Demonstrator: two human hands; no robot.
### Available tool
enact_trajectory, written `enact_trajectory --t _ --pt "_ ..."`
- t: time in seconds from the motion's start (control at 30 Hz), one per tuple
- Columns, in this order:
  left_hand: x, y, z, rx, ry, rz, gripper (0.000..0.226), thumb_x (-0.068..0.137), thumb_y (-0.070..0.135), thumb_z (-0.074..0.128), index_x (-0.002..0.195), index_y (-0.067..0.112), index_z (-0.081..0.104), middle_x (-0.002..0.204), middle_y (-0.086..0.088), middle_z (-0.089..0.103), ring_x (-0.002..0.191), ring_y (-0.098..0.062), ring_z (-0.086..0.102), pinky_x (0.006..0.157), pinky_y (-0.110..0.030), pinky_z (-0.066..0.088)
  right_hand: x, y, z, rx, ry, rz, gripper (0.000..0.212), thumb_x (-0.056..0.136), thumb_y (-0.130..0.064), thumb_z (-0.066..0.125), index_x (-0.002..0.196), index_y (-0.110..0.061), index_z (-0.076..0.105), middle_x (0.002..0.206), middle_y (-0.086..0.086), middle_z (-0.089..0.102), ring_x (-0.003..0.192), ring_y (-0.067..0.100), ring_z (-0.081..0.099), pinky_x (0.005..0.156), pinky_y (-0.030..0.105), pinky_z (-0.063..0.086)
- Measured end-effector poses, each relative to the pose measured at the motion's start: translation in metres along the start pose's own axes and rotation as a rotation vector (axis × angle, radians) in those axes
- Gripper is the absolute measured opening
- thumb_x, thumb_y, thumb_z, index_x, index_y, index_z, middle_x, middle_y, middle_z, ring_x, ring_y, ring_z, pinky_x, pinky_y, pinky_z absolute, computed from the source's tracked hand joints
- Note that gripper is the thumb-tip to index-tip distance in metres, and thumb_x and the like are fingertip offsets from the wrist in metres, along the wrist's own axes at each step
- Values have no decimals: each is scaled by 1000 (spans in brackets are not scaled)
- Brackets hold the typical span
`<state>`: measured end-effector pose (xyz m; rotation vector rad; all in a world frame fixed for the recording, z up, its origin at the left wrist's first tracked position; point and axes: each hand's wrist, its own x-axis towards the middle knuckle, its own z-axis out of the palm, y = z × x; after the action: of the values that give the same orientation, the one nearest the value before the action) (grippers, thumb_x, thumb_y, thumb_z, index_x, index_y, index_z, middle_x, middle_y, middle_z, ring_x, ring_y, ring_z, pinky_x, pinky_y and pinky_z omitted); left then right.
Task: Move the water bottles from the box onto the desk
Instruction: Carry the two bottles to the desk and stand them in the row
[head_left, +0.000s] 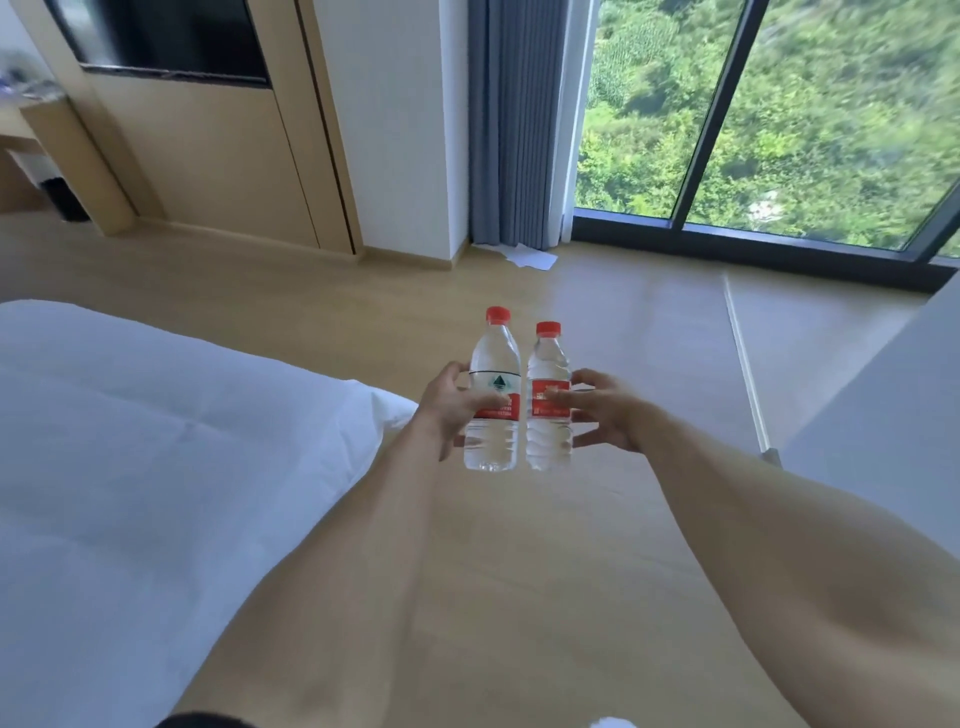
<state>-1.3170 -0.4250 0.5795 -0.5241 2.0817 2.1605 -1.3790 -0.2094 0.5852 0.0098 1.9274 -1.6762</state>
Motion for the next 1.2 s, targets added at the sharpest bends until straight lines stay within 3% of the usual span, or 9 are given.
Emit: enact_trajectory --t 0.33,0.8,1.2 --pt "144 23 -3 -5 3 -20 53 75 10 84 119 23 58 96 -8 74 77 -22 73 66 -44 61 138 -42 -27 16 -20 9 42 85 -20 77 119 -8 56 105 11 70 92 25 70 71 50 60" --pt "383 95 9 -48 145 -56 48 74 14 85 113 26 60 93 -6 74 75 -22 74 61 -39 59 386 -151 -101 -46 -134 15 34 84 -20 79 109 -11 58 100 11 70 91 26 69 77 55 59" --pt "535 130 -46 -94 233 -66 49 71 16 87 107 33 60 90 -3 75 73 -20 75 62 -43 61 562 -216 -86 -103 -214 35 34 80 -23 83 104 -12 61 99 9 72 89 25 72 68 48 61"
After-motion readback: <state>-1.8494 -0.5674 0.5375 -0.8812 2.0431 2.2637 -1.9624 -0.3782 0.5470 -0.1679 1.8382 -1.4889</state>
